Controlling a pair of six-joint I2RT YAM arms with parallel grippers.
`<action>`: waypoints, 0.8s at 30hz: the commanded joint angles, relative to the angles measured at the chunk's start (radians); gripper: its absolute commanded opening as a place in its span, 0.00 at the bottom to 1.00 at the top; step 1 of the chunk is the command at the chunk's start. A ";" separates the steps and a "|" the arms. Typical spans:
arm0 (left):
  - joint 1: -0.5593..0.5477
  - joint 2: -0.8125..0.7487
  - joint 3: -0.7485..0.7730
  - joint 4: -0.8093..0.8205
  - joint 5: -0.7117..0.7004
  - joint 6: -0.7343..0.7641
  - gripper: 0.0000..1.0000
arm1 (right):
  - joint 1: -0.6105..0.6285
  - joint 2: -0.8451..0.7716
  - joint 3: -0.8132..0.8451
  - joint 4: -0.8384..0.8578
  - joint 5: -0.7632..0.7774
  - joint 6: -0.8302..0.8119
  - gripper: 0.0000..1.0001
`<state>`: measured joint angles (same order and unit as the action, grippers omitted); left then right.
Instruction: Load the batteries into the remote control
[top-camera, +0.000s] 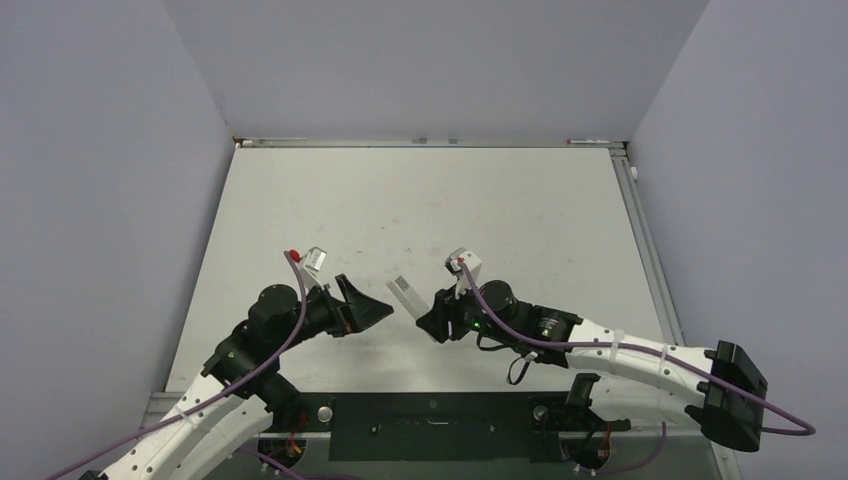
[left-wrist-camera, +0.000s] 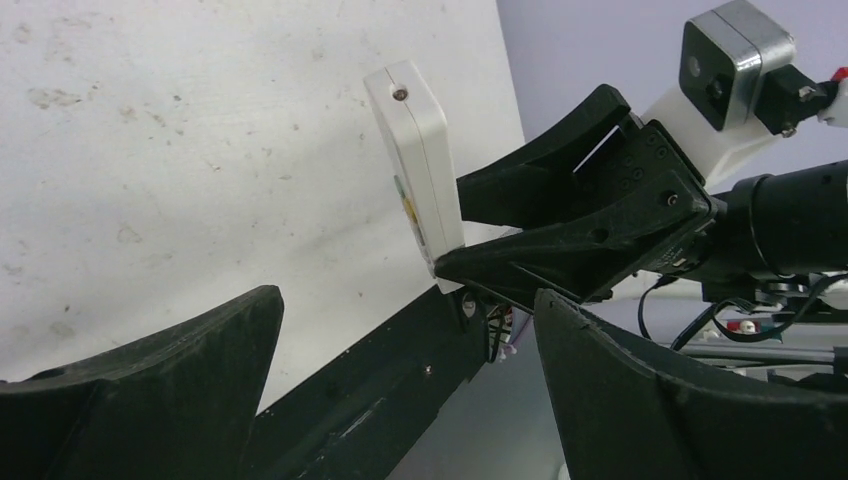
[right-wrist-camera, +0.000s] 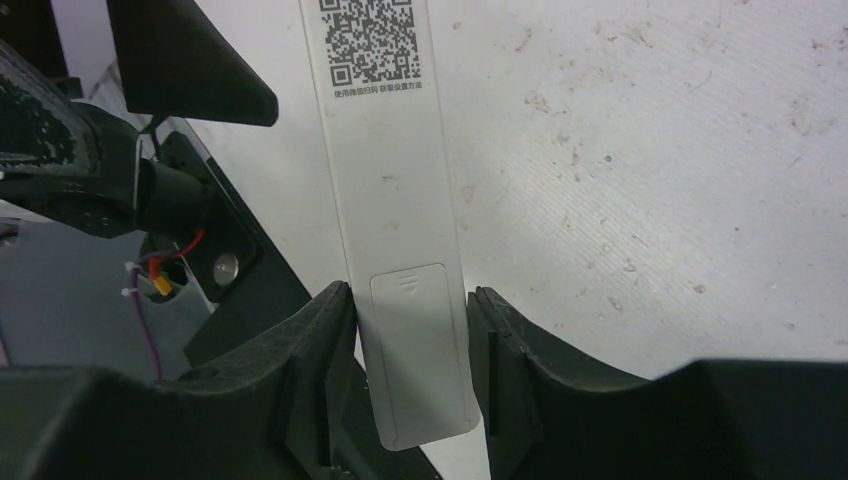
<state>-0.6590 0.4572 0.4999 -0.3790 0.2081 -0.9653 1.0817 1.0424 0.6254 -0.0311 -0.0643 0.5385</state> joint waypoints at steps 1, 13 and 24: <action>0.006 -0.001 -0.012 0.179 0.091 -0.018 0.94 | 0.000 -0.048 -0.020 0.155 -0.029 0.075 0.09; 0.007 0.005 -0.036 0.362 0.175 -0.045 0.97 | -0.003 -0.139 -0.087 0.307 -0.067 0.164 0.08; 0.010 0.052 -0.060 0.576 0.257 -0.101 0.97 | -0.005 -0.149 -0.175 0.590 -0.193 0.309 0.08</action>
<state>-0.6567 0.5053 0.4332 0.0490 0.4137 -1.0443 1.0805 0.8974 0.4614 0.3416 -0.1959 0.7712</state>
